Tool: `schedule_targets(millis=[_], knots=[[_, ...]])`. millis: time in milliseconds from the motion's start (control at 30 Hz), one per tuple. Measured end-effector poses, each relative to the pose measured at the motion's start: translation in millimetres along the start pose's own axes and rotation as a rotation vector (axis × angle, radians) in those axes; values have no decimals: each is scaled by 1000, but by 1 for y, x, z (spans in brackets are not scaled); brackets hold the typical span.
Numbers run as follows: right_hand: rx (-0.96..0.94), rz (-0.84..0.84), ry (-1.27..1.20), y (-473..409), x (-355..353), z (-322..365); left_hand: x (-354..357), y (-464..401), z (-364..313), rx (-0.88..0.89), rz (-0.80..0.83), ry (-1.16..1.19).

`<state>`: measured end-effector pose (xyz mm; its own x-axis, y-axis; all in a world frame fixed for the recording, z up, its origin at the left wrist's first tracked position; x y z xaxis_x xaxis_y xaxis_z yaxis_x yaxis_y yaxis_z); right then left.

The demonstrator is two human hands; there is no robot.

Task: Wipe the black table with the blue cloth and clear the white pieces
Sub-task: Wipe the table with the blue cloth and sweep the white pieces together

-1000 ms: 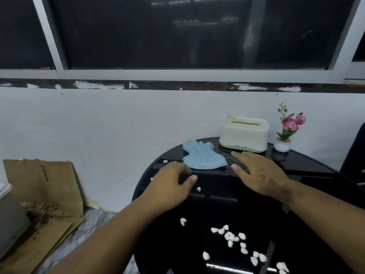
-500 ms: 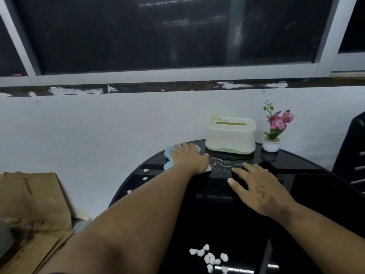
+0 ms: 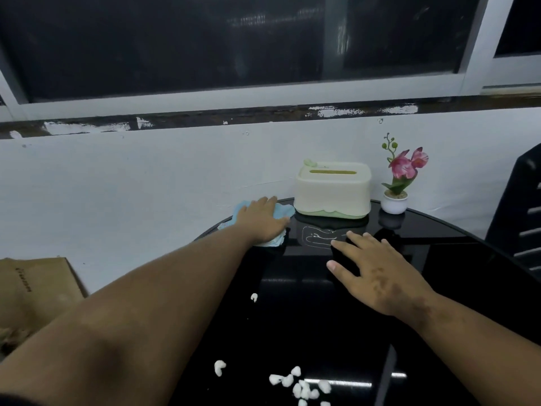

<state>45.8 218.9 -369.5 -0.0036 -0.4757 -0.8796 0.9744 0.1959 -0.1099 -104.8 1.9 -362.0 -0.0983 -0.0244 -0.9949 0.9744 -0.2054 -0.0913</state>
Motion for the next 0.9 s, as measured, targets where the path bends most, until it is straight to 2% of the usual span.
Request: schedule_targets(millis=[67, 233, 500, 600, 700, 800, 900], knots=[[0, -1, 0, 0, 0, 0, 6, -1, -1, 7, 14, -92], [7, 9, 3, -2, 1, -2, 6, -12, 6, 195, 66, -116], [17, 25, 6, 1, 1, 3, 4, -18, 43, 508, 116, -3], [23, 18, 5, 1, -1, 3, 3, -21, 43, 509, 157, 14], [21, 13, 6, 1, -2, 4, 5, -25, 37, 339, 128, 49], [22, 12, 8, 0, -2, 4, 6, -18, 33, 436, 125, -33], [20, 10, 6, 1, -2, 5, 0, -15, 44, 540, 148, -5]])
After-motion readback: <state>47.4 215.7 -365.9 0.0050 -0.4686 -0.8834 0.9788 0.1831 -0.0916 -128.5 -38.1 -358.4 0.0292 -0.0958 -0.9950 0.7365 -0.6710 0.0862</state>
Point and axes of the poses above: each hand's wrist, its own y-axis away from the middle knuckle, its own x-axis out of the palm, z = x × y, the point moved 6 cm from there along -y, towards the middle knuckle, and after that the axes turned 13 degrees about -y, right-handed, at the moved point
